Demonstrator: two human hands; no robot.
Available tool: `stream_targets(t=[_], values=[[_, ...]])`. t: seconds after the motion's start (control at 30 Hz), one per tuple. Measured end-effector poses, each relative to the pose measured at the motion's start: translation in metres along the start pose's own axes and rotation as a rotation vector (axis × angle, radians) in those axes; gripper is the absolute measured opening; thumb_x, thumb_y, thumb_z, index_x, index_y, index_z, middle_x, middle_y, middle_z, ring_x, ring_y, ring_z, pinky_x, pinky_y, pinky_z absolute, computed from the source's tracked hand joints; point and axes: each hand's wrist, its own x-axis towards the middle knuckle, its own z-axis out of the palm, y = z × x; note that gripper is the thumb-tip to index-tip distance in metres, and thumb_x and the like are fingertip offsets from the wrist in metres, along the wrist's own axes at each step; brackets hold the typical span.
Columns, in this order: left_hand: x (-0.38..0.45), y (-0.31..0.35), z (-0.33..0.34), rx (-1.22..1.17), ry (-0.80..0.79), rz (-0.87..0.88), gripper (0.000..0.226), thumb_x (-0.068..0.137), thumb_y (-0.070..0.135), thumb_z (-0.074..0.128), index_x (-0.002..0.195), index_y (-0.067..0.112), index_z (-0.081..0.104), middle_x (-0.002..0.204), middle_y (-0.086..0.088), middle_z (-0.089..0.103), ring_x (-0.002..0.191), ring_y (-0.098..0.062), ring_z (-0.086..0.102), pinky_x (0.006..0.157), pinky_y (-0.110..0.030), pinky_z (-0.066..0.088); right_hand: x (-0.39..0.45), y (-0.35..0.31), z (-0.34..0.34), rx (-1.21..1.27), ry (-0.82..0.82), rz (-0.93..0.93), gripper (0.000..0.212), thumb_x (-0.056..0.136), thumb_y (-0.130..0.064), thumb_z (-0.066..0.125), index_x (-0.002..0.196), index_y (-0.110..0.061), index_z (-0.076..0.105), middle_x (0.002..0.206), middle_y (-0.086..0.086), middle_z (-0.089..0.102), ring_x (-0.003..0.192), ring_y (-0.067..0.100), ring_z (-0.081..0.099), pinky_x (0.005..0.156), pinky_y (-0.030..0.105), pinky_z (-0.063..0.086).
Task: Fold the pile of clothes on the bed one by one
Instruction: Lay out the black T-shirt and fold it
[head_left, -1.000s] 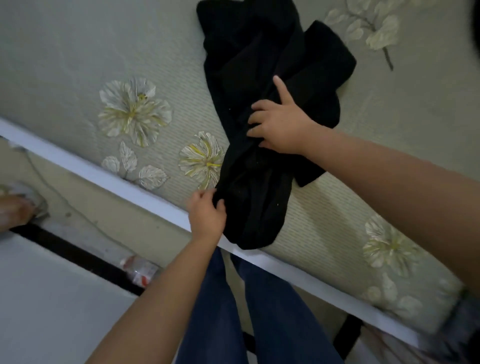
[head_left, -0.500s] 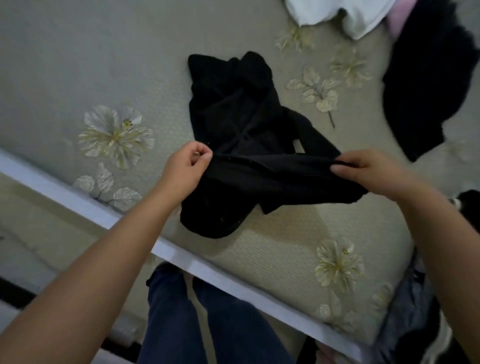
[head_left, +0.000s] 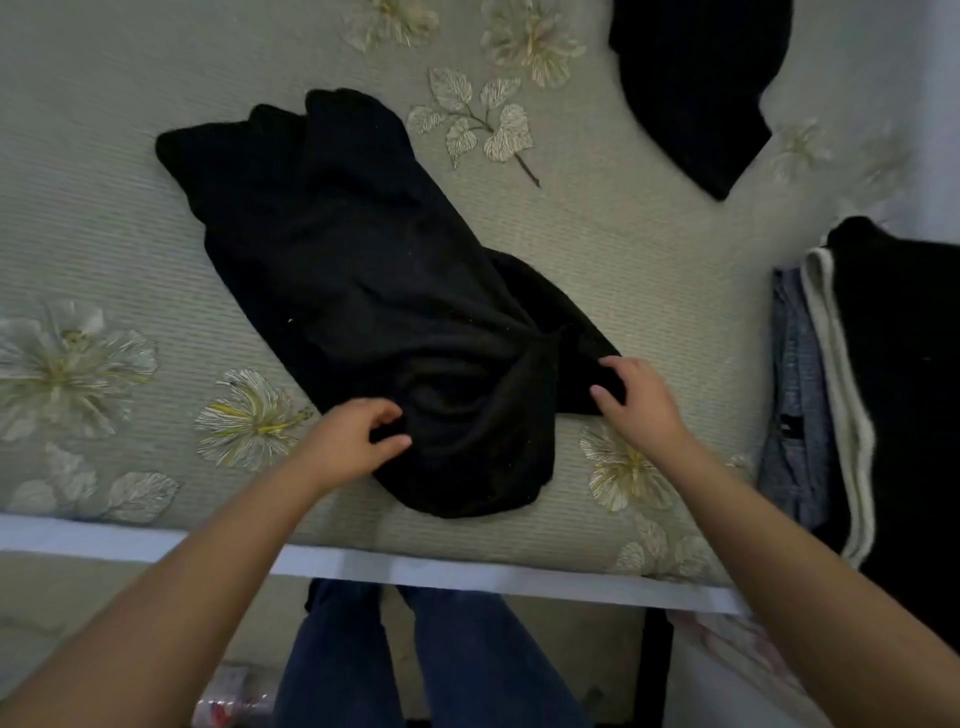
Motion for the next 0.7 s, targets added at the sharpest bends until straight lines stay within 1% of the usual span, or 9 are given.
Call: stream_targets(t=[0.13,0.23,0.3,0.37,0.43,0.47,0.57,0.63,0.7], values=[[-0.027,0.007,0.038,0.164,0.068,0.165,0.038,0.080,0.026,0.068,0.112,0.007,0.062,0.110,-0.008,0.062,0.103,-0.024,0.055,0.088,-0.029,0.042,0.007,-0.002,0.029,-0.106,0.070,-0.071,0.041,0.085,-0.016,0.061,0.122,-0.001,0.055,0.123,0.015,0.054,0.117,0.029,0.046,0.098,0.033,0.033],[-0.037,0.028,0.064,0.189,0.124,0.410,0.028,0.056,0.013,0.086,0.078,0.006,0.071,0.072,-0.006,0.067,0.065,-0.023,0.064,0.059,-0.023,0.051,0.019,0.001,0.032,-0.125,0.106,-0.071,0.043,0.084,-0.012,0.062,0.125,0.000,0.053,0.125,0.017,0.053,0.117,0.031,0.046,0.098,0.035,0.033],[-0.033,0.041,0.082,0.227,0.121,0.485,0.031,0.049,0.008,0.088,0.075,0.006,0.070,0.067,-0.006,0.065,0.060,-0.020,0.063,0.052,-0.018,0.050,0.028,0.004,0.033,-0.136,0.087,-0.081,0.045,0.084,-0.011,0.061,0.126,0.000,0.050,0.125,0.018,0.053,0.117,0.032,0.046,0.099,0.036,0.033],[-0.025,0.050,0.098,0.316,0.056,0.388,0.047,0.065,0.016,0.080,0.107,0.003,0.063,0.098,-0.011,0.065,0.088,-0.023,0.062,0.070,-0.024,0.050,0.037,0.004,0.033,-0.071,0.086,-0.041,0.045,0.084,-0.012,0.061,0.126,0.000,0.048,0.124,0.018,0.054,0.117,0.032,0.047,0.099,0.037,0.034],[-0.016,0.048,0.113,0.403,0.053,0.182,0.058,0.084,0.035,0.059,0.133,0.009,0.041,0.126,-0.008,0.049,0.115,-0.021,0.045,0.089,-0.029,0.036,0.042,0.004,0.034,0.010,0.107,0.032,0.043,0.085,-0.015,0.061,0.124,-0.002,0.049,0.121,0.016,0.057,0.115,0.031,0.050,0.096,0.039,0.038],[-0.013,0.049,0.115,0.416,0.067,0.142,0.055,0.084,0.036,0.060,0.130,0.010,0.045,0.122,-0.007,0.052,0.111,-0.021,0.047,0.087,-0.029,0.036,0.045,0.005,0.034,0.033,0.121,0.069,0.043,0.085,-0.017,0.062,0.123,-0.002,0.051,0.118,0.015,0.059,0.112,0.030,0.052,0.094,0.039,0.039],[-0.008,0.056,0.108,0.327,0.218,0.274,0.027,0.049,0.002,0.084,0.071,0.003,0.069,0.062,-0.010,0.064,0.057,-0.023,0.063,0.052,-0.025,0.048,0.052,0.012,0.035,-0.009,0.071,0.160,0.034,0.084,-0.028,0.063,0.111,-0.007,0.060,0.108,0.011,0.064,0.105,0.028,0.055,0.091,0.036,0.038],[-0.010,0.060,0.098,0.171,0.229,0.328,0.018,0.052,-0.009,0.074,0.068,-0.004,0.067,0.056,-0.016,0.063,0.050,-0.028,0.062,0.048,-0.032,0.051,0.054,0.015,0.031,0.017,0.056,0.235,0.026,0.084,-0.029,0.063,0.103,-0.013,0.066,0.100,0.006,0.066,0.102,0.025,0.056,0.095,0.035,0.032],[-0.014,0.063,0.081,0.128,0.289,0.311,0.017,0.065,-0.004,0.062,0.081,-0.009,0.066,0.068,-0.021,0.067,0.059,-0.033,0.066,0.054,-0.033,0.052,0.054,0.017,0.023,0.143,0.100,0.221,0.021,0.083,-0.023,0.065,0.100,-0.011,0.068,0.094,0.008,0.066,0.095,0.021,0.056,0.095,0.032,0.035]])
